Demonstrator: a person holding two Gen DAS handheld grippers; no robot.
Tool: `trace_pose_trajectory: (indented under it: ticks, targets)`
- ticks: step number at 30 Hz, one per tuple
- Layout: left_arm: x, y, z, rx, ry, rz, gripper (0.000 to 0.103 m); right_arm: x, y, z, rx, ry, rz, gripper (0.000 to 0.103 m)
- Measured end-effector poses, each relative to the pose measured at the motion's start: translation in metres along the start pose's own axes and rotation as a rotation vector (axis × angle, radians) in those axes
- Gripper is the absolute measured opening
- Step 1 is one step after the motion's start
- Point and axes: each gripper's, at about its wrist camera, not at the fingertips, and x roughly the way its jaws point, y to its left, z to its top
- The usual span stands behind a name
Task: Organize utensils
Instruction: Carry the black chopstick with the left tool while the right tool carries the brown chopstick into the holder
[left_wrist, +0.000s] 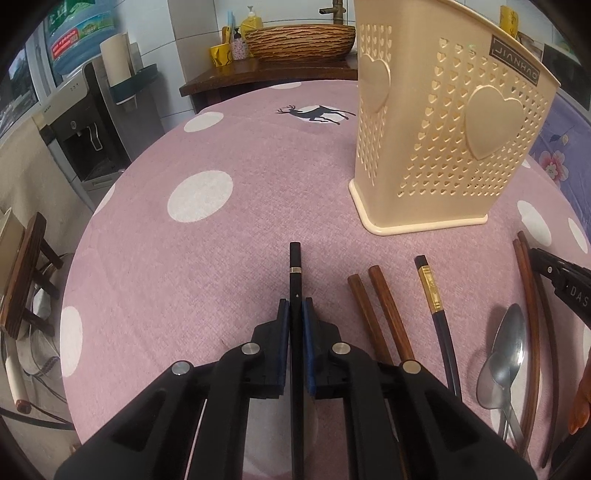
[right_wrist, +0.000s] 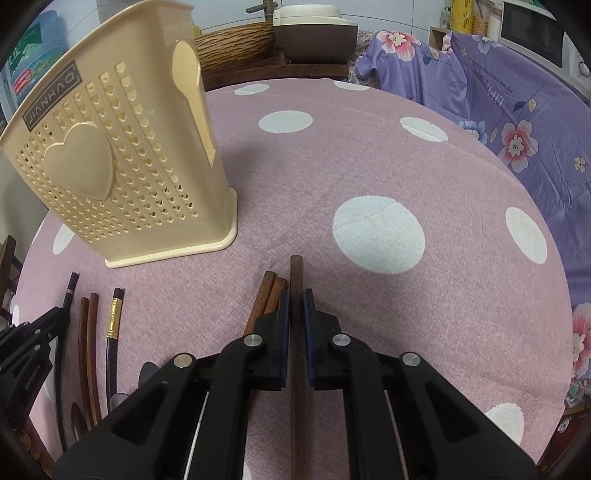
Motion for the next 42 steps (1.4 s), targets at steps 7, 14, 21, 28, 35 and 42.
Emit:
trace_pose_trajectory:
  ticks: [7, 14, 21, 28, 35, 42]
  targets:
    - [-0.001, 0.003, -0.002, -0.021, -0.009, 0.004, 0.008, -0.004, -0.005, -0.001, 0.016, -0.019, 0.039, 0.008]
    - [-0.027, 0.014, 0.005, -0.064, -0.09, -0.027, 0.008, -0.033, -0.016, 0.009, 0.035, -0.12, 0.109, 0.008]
    - [-0.102, 0.03, 0.021, -0.111, -0.282, -0.074, 0.008, -0.096, -0.024, 0.022, -0.008, -0.303, 0.161, 0.008]
    - [-0.144, 0.038, 0.033, -0.124, -0.398, -0.077, 0.008, -0.159, -0.03, 0.033, -0.055, -0.436, 0.2, 0.008]
    - [-0.152, 0.049, 0.033, -0.141, -0.42, -0.096, 0.008, -0.179, -0.033, 0.028, -0.058, -0.461, 0.216, 0.008]
    - [-0.157, 0.054, 0.035, -0.15, -0.44, -0.102, 0.008, -0.183, -0.029, 0.031, -0.073, -0.471, 0.217, 0.008]
